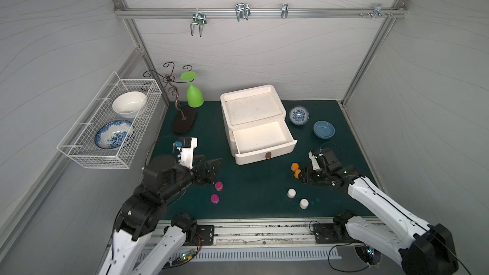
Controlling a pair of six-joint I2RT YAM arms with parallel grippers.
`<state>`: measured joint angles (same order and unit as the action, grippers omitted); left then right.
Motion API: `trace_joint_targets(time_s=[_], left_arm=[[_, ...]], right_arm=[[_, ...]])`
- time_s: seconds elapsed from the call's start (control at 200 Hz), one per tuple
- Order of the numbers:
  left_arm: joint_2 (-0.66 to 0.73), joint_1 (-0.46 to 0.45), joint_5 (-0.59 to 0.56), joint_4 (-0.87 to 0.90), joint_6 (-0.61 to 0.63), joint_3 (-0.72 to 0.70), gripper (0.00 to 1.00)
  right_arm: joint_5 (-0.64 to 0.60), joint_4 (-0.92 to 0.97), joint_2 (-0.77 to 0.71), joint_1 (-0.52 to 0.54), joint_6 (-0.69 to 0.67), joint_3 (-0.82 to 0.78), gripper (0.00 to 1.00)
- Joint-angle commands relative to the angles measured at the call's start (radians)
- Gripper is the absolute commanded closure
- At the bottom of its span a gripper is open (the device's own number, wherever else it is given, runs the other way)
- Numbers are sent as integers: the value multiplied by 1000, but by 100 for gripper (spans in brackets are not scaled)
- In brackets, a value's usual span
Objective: Put the paint cans in the drawer according to color
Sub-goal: Pick up the paint can at the center of the board.
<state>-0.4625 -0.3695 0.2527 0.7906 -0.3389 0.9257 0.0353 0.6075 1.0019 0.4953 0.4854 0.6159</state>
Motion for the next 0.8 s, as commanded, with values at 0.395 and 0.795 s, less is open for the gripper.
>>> trace_joint_targets(time_s=[0.395, 0.795], left_arm=[[181, -2, -19, -26, -19, -154, 1], [229, -16, -53, -17, -29, -159, 0]], right_arm=[[-189, -148, 315, 92, 39, 40, 39], [-246, -225, 389, 74, 63, 57, 47]])
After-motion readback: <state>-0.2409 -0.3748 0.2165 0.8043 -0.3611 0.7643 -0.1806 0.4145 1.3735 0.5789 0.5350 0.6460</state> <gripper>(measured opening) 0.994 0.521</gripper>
